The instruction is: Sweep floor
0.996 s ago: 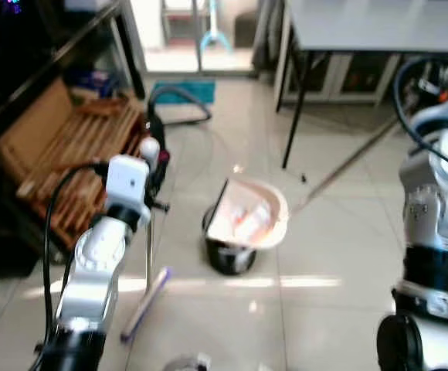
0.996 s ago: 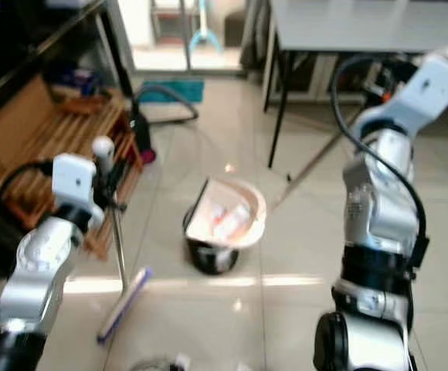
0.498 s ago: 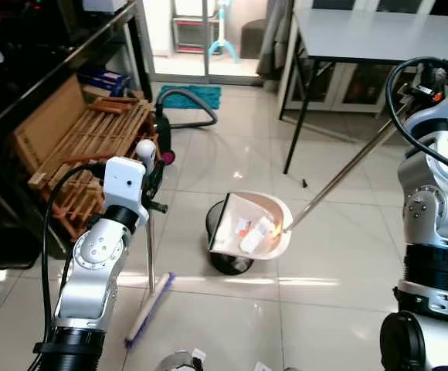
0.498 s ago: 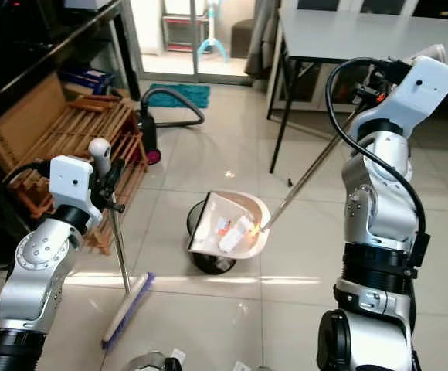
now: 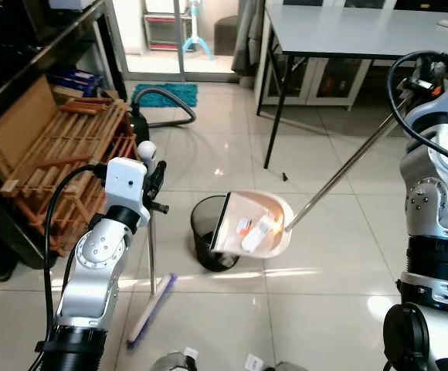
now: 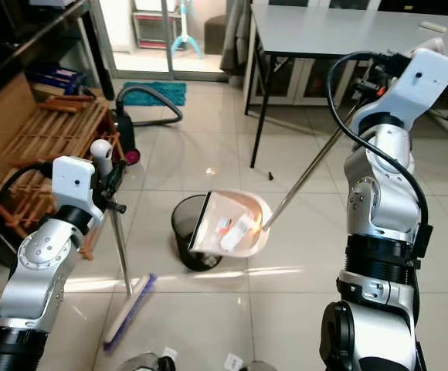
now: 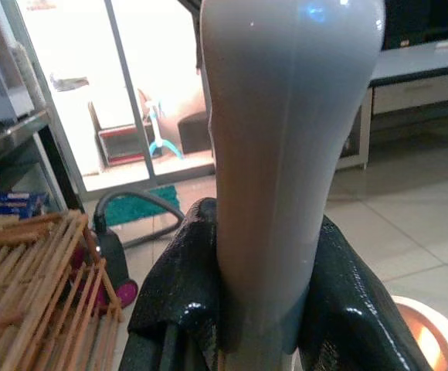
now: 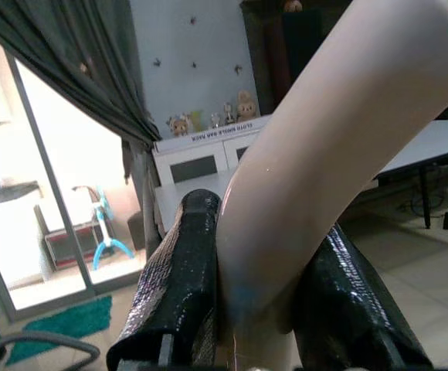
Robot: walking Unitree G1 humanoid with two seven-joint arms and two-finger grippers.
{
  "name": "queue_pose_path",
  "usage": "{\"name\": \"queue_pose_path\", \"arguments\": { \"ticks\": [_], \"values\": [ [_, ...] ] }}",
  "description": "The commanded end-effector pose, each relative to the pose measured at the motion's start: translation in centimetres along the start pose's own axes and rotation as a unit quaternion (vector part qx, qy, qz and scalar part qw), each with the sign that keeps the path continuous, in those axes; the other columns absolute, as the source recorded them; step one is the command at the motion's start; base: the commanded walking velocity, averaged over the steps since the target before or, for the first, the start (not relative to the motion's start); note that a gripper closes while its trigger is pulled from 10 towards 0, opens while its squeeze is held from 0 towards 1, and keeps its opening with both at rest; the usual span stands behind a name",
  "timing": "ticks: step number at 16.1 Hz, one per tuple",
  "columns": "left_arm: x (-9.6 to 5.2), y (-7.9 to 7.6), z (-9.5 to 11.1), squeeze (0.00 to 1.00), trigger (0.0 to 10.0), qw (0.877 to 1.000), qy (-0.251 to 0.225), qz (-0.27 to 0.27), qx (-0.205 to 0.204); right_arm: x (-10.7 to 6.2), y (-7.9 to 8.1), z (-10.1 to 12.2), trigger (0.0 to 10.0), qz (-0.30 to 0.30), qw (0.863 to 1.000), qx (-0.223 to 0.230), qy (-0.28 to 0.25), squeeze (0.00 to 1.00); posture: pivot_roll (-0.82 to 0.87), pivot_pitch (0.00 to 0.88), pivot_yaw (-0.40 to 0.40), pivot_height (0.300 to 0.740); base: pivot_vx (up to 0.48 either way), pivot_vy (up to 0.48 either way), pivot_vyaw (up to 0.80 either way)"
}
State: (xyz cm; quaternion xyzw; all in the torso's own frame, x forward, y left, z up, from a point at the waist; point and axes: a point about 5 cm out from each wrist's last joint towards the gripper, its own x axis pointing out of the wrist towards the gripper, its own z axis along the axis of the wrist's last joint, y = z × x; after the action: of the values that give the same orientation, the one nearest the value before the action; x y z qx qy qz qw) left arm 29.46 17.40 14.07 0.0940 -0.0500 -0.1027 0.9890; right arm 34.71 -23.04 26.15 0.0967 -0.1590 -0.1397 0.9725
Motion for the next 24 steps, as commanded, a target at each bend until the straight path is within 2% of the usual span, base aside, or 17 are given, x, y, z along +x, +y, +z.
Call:
{"name": "queue_pose_path", "arguments": {
  "ticks": [1,5,9,13,16,19,23,24],
  "values": [
    [-0.2,0.6,0.8,0.00,10.0,1.000,-0.012,0.014,0.006,0.5,0.7,1.5,10.0,0.013,0.999,0.013,-0.033,0.00,-0.01,0.075,-0.010,0.740,0.000,0.000,0.00],
    [-0.2,1.2,1.0,0.00,10.0,1.000,-0.011,0.028,0.007,1.4,1.0,1.7,10.0,0.010,0.999,0.010,-0.044,0.00,0.01,0.087,-0.026,0.740,0.000,0.000,0.00],
    [-0.9,1.4,0.9,0.00,10.0,0.999,-0.006,0.030,0.014,2.7,1.4,1.8,10.0,0.009,0.998,0.013,-0.069,0.00,0.05,0.098,-0.035,0.740,0.000,0.000,0.00],
    [-1.4,2.2,1.1,0.00,10.0,0.999,-0.001,0.032,0.031,3.4,3.9,2.1,10.0,0.064,0.990,-0.009,-0.127,0.00,0.07,0.110,-0.017,0.740,0.000,0.000,0.00],
    [-1.4,2.7,1.1,0.00,10.0,0.999,0.003,0.028,0.043,3.5,6.5,2.0,10.0,0.113,0.980,-0.033,-0.159,0.00,0.08,0.121,-0.010,0.740,0.000,0.000,0.00],
    [-1.5,3.0,1.2,0.00,10.0,0.998,0.004,0.025,0.055,2.3,9.4,1.2,10.0,0.185,0.960,-0.078,-0.195,0.00,0.08,0.126,-0.009,0.740,0.000,0.000,0.00],
    [-1.5,3.6,1.3,0.00,10.0,0.998,0.007,0.032,0.060,0.4,12.5,-0.2,10.0,0.257,0.936,-0.100,-0.219,0.00,0.08,0.125,-0.010,0.740,0.000,0.000,0.00],
    [-1.5,3.7,1.3,0.00,10.0,0.998,0.006,0.032,0.060,0.0,12.8,-0.6,10.0,0.264,0.934,-0.098,-0.220,0.00,0.08,0.123,-0.012,0.740,0.000,0.000,0.00]
  ]
}}
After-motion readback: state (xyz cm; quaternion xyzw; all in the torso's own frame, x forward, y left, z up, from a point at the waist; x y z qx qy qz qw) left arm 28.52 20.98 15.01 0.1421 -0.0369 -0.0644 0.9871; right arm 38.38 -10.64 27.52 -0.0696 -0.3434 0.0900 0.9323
